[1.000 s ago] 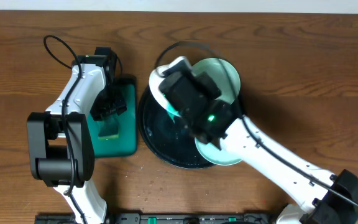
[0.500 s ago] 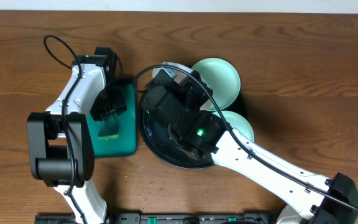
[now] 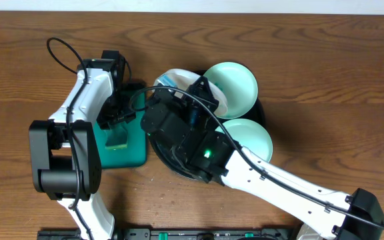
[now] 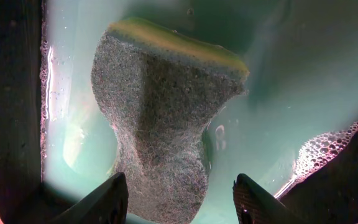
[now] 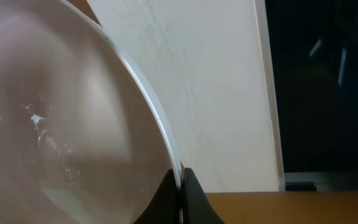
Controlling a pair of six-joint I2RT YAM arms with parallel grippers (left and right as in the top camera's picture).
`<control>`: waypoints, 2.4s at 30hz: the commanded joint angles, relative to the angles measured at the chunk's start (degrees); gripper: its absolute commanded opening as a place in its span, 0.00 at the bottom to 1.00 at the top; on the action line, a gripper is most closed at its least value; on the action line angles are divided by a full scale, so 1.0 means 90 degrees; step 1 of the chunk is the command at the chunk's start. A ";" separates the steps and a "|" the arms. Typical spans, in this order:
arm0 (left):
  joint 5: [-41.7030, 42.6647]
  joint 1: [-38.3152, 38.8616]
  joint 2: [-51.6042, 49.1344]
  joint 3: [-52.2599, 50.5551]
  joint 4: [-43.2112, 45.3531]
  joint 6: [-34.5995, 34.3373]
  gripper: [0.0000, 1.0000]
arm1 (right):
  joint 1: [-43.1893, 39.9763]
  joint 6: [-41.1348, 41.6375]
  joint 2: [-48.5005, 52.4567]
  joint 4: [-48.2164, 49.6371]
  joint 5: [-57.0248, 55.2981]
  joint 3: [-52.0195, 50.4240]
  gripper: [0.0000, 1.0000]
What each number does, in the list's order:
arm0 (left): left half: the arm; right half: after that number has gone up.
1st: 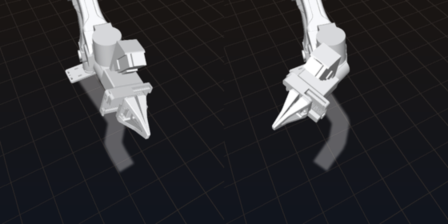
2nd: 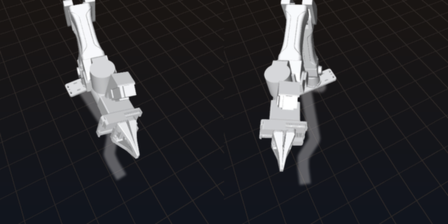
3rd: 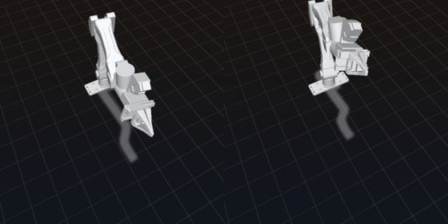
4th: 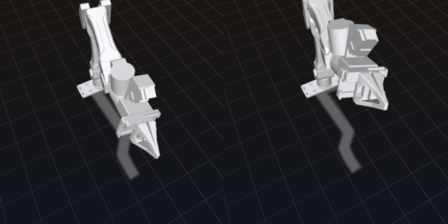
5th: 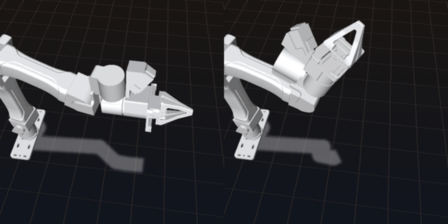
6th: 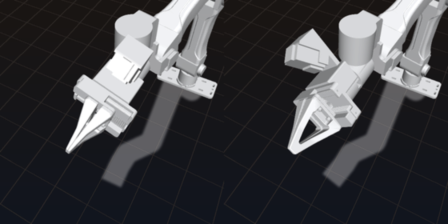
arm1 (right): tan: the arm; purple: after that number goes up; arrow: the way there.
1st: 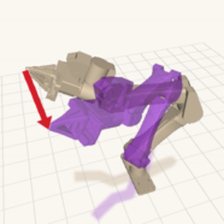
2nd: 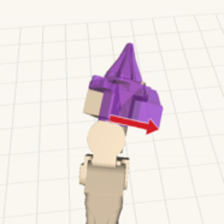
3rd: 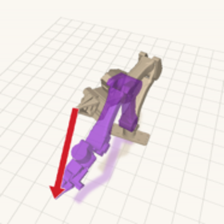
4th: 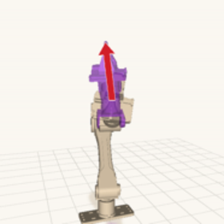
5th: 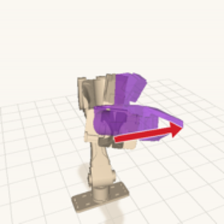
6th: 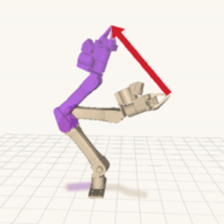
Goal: Clean dirty plates on tray and stack at the side
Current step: 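Lift and tilt the white plate upright with the right gripper, then carry the white plate right and set it on the table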
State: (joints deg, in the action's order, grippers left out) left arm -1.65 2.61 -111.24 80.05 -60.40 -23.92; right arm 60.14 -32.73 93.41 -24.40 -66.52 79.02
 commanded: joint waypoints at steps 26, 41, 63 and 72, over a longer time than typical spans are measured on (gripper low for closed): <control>-0.0027 -0.0019 -0.0012 -0.0036 -0.0041 0.0039 0.56 | 0.0260 -0.0134 -0.0051 0.0022 -0.0406 0.0100 0.01; -0.0029 -0.0019 -0.0012 -0.0036 -0.0163 0.0039 0.56 | -0.0789 0.5224 0.0087 -0.2251 0.4277 0.0090 0.01; -0.0027 -0.0019 -0.0012 -0.0036 -0.0231 0.0036 0.56 | -0.8196 0.6251 -0.0223 -0.2936 0.9277 0.0087 0.01; -0.0027 -0.0019 -0.0012 -0.0036 -0.0204 0.0036 0.56 | -1.0117 0.6164 0.0556 -0.2965 0.9258 0.0087 0.01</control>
State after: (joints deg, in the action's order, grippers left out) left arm -1.63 2.61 -111.24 80.03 -62.11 -23.92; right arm -27.90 23.73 94.43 -51.37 14.76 79.15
